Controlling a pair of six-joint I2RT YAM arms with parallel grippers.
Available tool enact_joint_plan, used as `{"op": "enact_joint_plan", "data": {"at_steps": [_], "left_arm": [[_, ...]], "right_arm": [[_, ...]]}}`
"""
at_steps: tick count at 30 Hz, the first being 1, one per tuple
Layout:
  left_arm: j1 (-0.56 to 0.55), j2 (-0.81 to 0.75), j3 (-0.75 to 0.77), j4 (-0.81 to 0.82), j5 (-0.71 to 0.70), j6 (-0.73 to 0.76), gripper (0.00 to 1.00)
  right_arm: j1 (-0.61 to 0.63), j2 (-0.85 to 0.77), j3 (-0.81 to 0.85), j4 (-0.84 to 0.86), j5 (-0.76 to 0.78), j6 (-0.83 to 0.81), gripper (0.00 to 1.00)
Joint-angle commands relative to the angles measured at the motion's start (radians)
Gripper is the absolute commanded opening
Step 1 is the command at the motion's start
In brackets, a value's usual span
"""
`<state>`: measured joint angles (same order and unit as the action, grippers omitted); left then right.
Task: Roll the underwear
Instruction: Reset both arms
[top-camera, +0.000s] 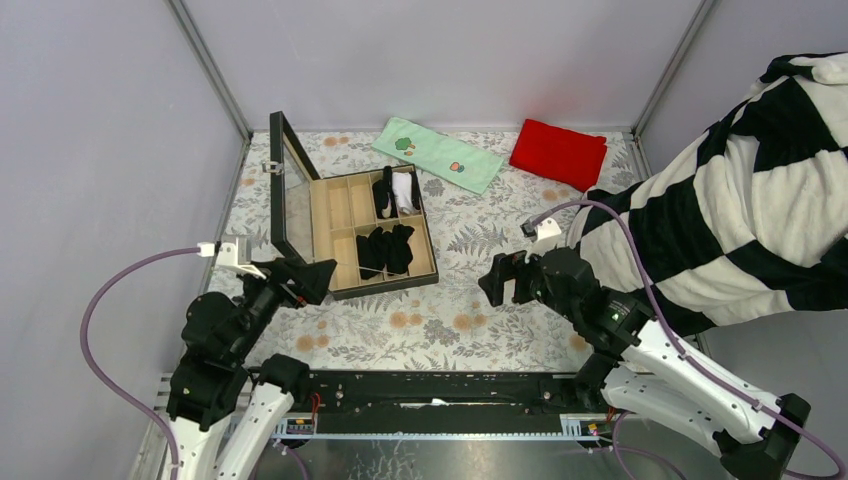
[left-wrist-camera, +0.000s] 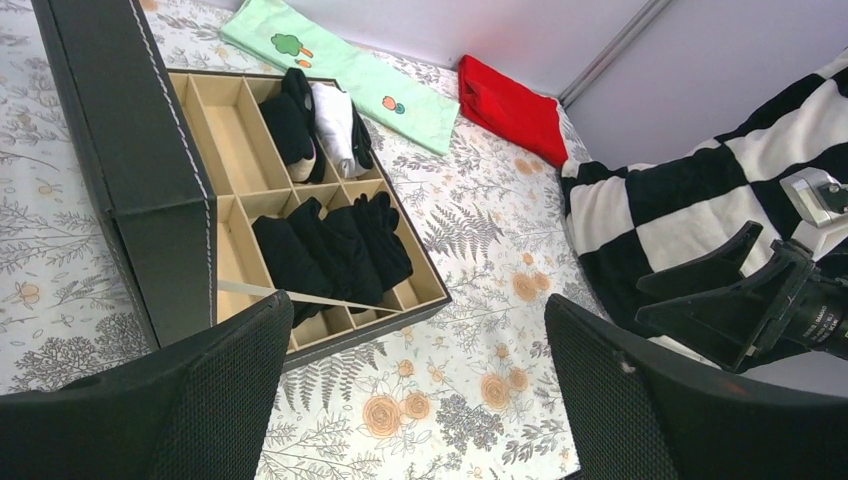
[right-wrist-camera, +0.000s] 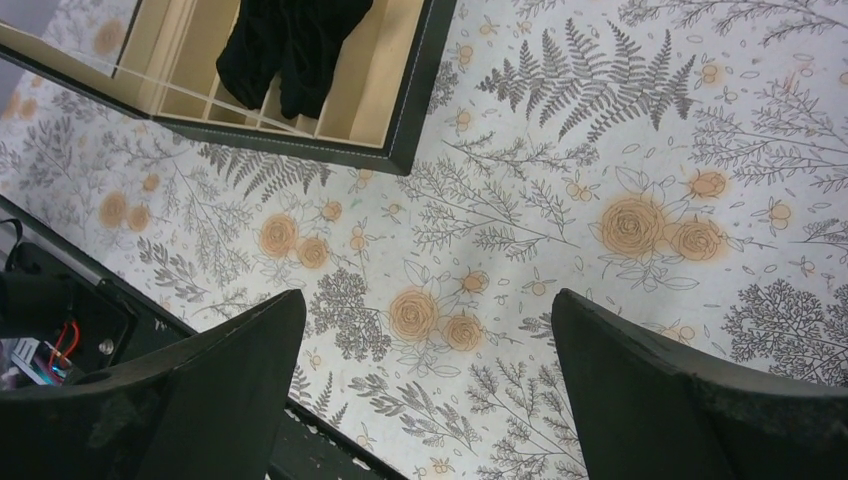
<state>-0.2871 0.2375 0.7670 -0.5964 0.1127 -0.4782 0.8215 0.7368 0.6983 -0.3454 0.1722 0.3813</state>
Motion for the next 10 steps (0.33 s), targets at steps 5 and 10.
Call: {"op": "enact_joint_plan", "data": {"at_steps": [5,10], "left_arm": [[0.005,-0.012,-0.033,0.033,0.035,-0.008,0.99],[0.005,-0.017,-0.038,0.041,0.057,-0.006,0.99]], "right_arm": [[-0.005,-0.090,-0.053,0.056,0.018,-0.037,1.00],[-0.004,-0.151,-0.059,0.007,0.047,-0.056,1.00]]}}
